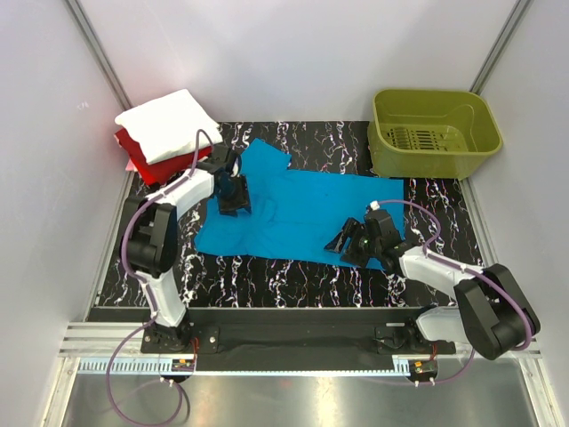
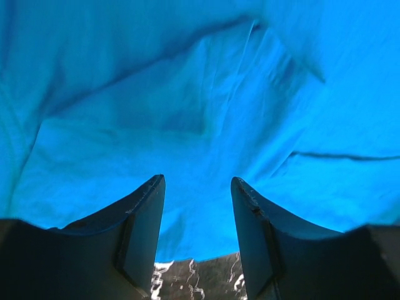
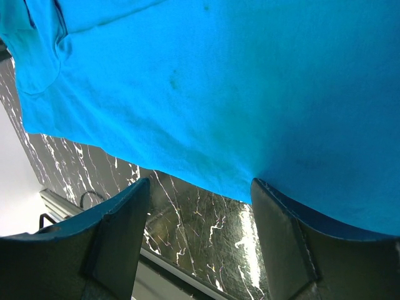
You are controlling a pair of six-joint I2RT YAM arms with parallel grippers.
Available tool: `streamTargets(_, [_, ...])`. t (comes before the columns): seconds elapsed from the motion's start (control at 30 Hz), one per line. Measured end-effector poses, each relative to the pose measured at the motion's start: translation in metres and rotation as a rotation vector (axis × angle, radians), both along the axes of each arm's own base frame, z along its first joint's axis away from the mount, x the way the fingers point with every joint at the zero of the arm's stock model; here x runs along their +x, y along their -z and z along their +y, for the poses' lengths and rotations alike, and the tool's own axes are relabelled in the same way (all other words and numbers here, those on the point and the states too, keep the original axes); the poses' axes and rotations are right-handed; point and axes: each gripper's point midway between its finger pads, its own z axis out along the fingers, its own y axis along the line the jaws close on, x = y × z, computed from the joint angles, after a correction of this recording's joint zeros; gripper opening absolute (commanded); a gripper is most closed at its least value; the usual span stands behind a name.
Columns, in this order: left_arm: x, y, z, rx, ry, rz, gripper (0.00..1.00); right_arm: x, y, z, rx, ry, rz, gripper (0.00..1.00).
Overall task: Fold and stack the t-shirts
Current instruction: Fold the tshirt
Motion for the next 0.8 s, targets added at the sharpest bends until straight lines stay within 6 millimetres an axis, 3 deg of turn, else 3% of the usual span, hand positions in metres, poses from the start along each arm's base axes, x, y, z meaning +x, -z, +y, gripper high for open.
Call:
streamTargets(0.37, [0.007,0.028,-0.004,-0.004,-0.038,0.038,0.52,0.002,-0.001,0.003,0.008,-0.009,0.005,0.73])
streamTargets(0.8, [0.021,0.03,-0.008,-0.012,-0.055,0.032,0.49,0.001,0.0,0.004,0.007,-0.011,0.012,0.73])
